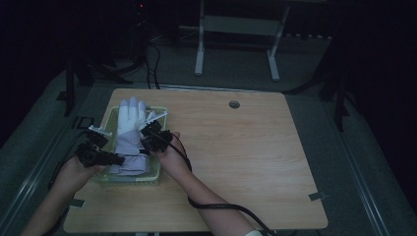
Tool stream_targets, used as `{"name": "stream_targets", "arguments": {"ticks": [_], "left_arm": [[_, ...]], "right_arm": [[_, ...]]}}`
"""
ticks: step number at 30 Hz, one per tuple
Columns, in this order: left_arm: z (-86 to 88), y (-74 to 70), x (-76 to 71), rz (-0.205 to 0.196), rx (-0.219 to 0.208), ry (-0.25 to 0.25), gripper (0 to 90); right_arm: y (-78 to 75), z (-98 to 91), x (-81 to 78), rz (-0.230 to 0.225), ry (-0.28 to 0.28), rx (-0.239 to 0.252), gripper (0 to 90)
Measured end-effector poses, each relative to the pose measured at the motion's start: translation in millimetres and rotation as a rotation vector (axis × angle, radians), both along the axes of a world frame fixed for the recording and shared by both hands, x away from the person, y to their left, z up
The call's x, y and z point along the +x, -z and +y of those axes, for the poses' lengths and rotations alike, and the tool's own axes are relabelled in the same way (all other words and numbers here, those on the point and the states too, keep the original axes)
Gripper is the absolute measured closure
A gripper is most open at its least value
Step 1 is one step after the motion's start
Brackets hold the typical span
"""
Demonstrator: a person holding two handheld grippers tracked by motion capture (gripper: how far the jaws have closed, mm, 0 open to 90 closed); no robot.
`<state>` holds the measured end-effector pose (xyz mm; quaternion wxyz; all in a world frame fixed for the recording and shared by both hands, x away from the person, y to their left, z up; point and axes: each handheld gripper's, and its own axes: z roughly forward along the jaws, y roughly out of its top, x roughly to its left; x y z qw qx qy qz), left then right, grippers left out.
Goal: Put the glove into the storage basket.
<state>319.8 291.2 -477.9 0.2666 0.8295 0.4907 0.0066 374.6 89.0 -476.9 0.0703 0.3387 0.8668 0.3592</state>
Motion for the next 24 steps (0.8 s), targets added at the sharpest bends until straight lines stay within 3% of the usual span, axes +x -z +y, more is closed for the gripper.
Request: {"name": "stream_targets", "arguments": {"ticks": [2,8,12,20,24], "left_arm": [[-2.4,5.8,1.4,0.021,0.030,-0.016,73.2],[-2.4,20.9,4.0,0.076,0.059,-0.037,73.0],[0.2,28.7,5.4,0.071,0.064,-0.036,72.7],[4.3,41.7,8.3,0.110,0.057,-0.058,71.1],[1.3,41.6,6.8,0.087,0.077,-0.051,65.5]], "right_arm": [[7.9,3.2,1.2,0.020,0.001,-0.026,82.8],[23.0,15.3,2.5,0.055,0.001,-0.083,82.6],[27.2,23.2,4.4,0.074,0.019,-0.124,82.5],[34.9,37.9,9.3,0.126,0.046,-0.194,81.9],[35.6,40.1,9.7,0.124,0.037,-0.212,77.3]]}}
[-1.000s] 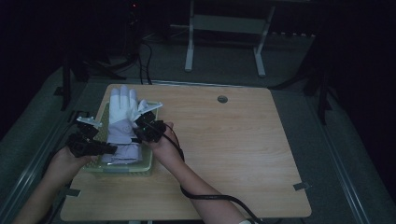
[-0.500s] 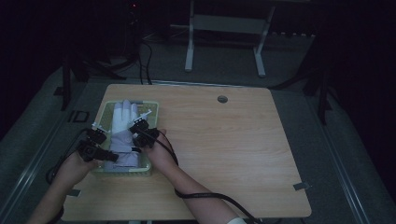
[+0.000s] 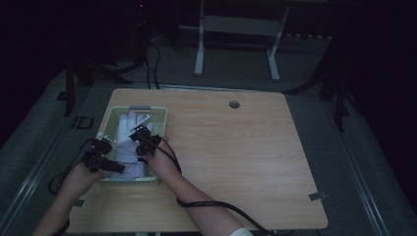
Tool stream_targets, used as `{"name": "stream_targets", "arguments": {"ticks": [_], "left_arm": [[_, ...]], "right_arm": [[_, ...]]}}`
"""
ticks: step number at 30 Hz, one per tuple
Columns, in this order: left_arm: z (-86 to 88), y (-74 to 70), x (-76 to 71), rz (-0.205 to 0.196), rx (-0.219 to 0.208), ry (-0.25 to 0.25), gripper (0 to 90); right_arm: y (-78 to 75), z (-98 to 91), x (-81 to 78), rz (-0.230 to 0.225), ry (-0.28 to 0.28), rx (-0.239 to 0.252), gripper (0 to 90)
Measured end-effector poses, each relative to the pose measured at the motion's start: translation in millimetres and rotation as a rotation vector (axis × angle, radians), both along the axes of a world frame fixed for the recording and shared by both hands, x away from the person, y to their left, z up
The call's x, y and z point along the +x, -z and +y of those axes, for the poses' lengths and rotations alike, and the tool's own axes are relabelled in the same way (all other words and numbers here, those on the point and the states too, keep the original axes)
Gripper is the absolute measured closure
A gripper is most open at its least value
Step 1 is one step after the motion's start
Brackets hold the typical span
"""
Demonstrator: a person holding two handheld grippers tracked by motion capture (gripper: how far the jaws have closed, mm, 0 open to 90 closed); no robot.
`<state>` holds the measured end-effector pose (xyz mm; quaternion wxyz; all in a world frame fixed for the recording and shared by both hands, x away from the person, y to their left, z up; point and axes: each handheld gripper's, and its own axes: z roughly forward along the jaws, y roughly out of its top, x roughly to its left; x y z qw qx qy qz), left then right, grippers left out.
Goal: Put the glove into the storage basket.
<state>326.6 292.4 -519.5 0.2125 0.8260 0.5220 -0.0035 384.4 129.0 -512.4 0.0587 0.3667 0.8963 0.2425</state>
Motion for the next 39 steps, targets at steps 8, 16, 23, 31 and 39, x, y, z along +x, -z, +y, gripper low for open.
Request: {"name": "stream_targets", "arguments": {"ticks": [8,16,23,31,39], "left_arm": [[-3.4,-0.5,-3.1,-0.026,0.023,-0.003,59.2],[-2.6,-12.5,-16.0,-0.137,0.050,-0.029,49.9],[10.7,-25.3,-29.2,-0.270,-0.023,-0.112,36.7],[2.5,-35.1,-41.9,-0.387,-0.131,-0.122,14.7],[-21.8,-40.1,-46.3,-0.507,-0.157,-0.143,0.9]], "right_arm": [[-1.7,-0.3,-4.6,-0.034,-0.010,0.018,61.0],[-12.3,-11.5,-1.8,-0.061,-0.003,0.054,53.0],[-23.9,-24.6,1.5,-0.073,-0.016,0.137,45.5],[-35.9,-40.5,3.7,-0.066,-0.063,0.222,25.5],[-42.4,-63.0,5.7,-0.104,-0.115,0.242,15.4]]}}
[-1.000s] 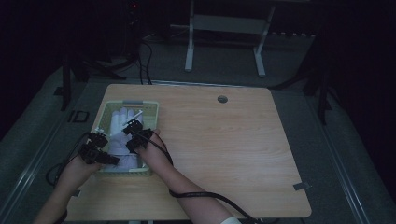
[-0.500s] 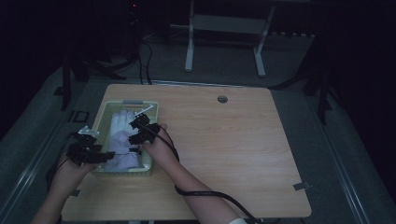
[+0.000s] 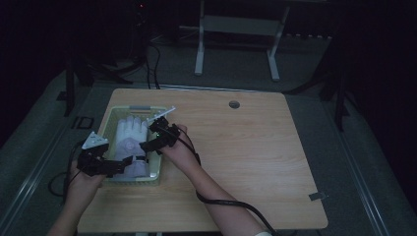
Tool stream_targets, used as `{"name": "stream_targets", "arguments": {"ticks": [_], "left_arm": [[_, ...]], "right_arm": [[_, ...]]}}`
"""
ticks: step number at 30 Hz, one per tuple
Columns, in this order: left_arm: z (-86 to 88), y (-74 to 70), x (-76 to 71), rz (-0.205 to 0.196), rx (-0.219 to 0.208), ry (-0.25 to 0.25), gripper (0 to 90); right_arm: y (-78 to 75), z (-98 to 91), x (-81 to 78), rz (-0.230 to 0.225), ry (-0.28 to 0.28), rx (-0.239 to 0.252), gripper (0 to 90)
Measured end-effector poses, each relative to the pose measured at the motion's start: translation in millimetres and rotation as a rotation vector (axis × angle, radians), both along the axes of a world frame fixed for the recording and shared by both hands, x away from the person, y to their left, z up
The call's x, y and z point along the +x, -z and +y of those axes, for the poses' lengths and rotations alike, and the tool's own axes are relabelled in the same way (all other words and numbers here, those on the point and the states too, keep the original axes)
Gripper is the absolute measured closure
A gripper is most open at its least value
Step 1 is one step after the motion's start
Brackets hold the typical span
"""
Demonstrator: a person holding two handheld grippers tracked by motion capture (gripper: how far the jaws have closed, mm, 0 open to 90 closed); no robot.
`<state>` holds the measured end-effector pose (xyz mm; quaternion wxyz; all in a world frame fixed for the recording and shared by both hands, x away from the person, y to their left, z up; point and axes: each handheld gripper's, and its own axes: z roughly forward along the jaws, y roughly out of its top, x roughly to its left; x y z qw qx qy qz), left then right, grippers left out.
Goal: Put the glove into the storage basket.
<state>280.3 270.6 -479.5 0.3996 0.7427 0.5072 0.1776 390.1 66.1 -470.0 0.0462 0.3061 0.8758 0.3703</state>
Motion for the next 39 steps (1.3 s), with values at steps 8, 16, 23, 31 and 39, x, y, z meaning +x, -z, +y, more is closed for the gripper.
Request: {"name": "stream_targets", "arguments": {"ticks": [8,16,23,31,39], "left_arm": [[-31.1,4.8,2.2,-0.002,-0.086,0.112,0.9],[-65.9,6.6,0.5,-0.059,-0.074,0.152,1.0],[-85.6,12.0,3.5,-0.045,-0.123,0.204,1.0],[-105.4,14.6,2.8,-0.070,-0.104,0.243,1.0],[-126.5,18.6,-0.5,-0.088,-0.087,0.276,1.0]], "right_arm": [[-3.2,-35.2,-0.9,-0.038,-0.002,0.018,15.2],[1.3,-68.9,-1.1,-0.043,-0.004,0.016,14.4],[4.2,-96.1,-1.7,-0.062,0.002,0.011,14.3],[7.2,-123.1,-3.4,-0.078,0.006,0.009,14.0],[11.7,-148.3,-7.1,-0.090,0.017,0.009,14.4]]}}
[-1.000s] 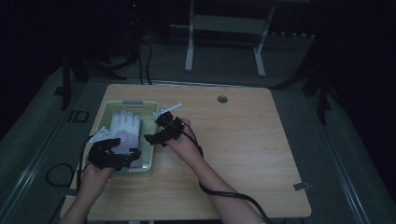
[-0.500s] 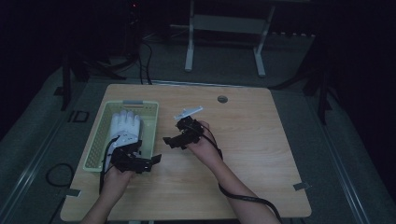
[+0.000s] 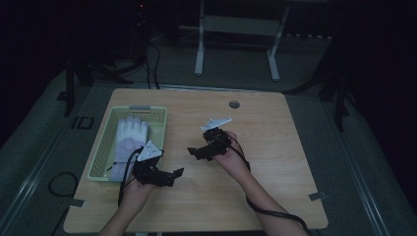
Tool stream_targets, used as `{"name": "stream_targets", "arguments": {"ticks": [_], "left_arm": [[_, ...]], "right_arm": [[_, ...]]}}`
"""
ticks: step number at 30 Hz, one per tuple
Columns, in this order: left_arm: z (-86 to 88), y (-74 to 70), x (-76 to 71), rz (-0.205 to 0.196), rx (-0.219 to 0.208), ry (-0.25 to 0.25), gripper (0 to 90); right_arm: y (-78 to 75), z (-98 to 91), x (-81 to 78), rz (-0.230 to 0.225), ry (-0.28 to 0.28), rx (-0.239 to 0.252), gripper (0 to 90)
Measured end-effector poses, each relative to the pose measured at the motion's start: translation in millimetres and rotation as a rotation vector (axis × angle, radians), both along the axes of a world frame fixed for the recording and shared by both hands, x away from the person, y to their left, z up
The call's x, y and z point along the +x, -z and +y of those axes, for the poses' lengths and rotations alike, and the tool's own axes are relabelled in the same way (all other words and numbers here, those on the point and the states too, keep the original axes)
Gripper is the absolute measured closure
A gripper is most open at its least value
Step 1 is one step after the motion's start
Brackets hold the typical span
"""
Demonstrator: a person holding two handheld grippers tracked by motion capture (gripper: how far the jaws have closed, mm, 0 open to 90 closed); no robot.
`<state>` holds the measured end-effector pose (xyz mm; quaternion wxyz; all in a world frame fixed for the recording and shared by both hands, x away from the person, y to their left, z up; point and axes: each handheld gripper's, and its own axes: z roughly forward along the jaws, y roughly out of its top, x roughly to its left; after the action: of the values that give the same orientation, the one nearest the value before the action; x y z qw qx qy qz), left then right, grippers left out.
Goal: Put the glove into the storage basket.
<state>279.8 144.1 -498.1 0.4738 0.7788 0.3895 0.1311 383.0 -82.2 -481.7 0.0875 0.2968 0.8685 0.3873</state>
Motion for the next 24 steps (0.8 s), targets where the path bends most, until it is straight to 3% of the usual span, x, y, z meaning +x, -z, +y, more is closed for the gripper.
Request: {"name": "stream_targets", "arguments": {"ticks": [10,18,24], "left_arm": [[-30.6,4.3,-5.4,-0.013,-0.007,0.094,1.0],[-54.2,17.5,-7.0,0.018,-0.035,0.157,1.0],[-73.4,25.9,-8.5,0.034,-0.024,0.212,1.0]], "right_arm": [[10.8,-23.2,-6.9,-0.013,0.008,-0.012,14.5],[21.3,-40.1,-13.1,-0.008,0.012,-0.003,14.5],[30.4,-49.8,-19.4,-0.017,-0.001,-0.018,14.9]]}}
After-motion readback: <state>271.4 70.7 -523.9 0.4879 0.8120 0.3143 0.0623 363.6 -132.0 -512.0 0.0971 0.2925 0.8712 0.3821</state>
